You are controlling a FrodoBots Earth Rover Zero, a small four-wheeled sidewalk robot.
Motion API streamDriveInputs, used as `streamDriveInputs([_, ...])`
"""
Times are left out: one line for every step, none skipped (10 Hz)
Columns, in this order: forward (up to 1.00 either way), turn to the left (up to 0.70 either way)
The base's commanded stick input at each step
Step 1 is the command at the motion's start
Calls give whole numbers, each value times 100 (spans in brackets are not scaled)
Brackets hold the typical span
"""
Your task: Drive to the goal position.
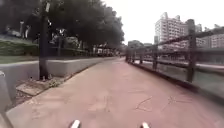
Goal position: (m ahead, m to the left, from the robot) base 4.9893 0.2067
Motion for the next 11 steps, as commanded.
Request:
streamDriveInputs([70,0])
streamDriveInputs([70,0])
streamDriveInputs([70,0])
streamDriveInputs([70,0])
streamDriveInputs([70,0])
streamDriveInputs([70,0])
streamDriveInputs([70,0])
streamDriveInputs([70,0])
streamDriveInputs([70,0])
streamDriveInputs([70,0])
streamDriveInputs([70,0])
